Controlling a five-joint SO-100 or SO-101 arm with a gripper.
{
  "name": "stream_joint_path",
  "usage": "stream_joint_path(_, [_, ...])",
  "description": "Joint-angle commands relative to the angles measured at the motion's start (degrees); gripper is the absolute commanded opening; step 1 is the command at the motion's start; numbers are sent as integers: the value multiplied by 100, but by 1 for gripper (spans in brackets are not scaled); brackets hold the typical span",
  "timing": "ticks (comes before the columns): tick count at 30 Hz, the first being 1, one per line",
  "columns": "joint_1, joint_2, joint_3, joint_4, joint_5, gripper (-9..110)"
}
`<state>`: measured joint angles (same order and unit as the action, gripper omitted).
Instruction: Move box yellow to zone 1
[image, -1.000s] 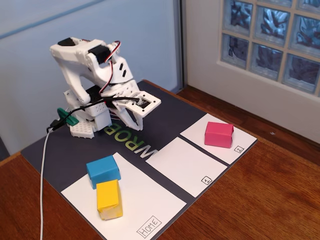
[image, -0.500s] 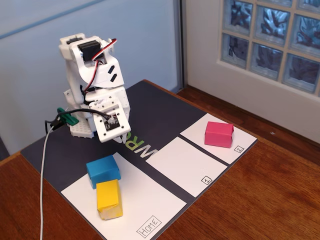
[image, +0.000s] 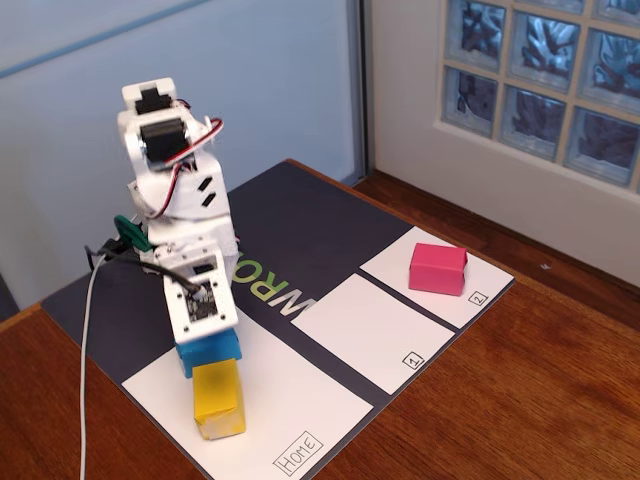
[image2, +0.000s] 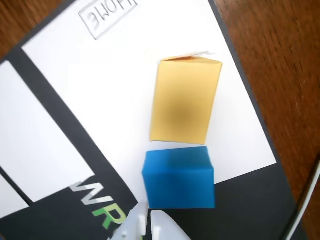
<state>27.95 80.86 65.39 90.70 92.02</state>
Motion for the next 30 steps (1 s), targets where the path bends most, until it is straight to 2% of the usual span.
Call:
stream_joint_path(1, [97, -88, -272, -18, -229, 0])
stream_joint_path(26, [176, -1125, -281, -967, -606, 0])
stream_joint_path(30, [176, -1178, -281, -1063, -677, 4])
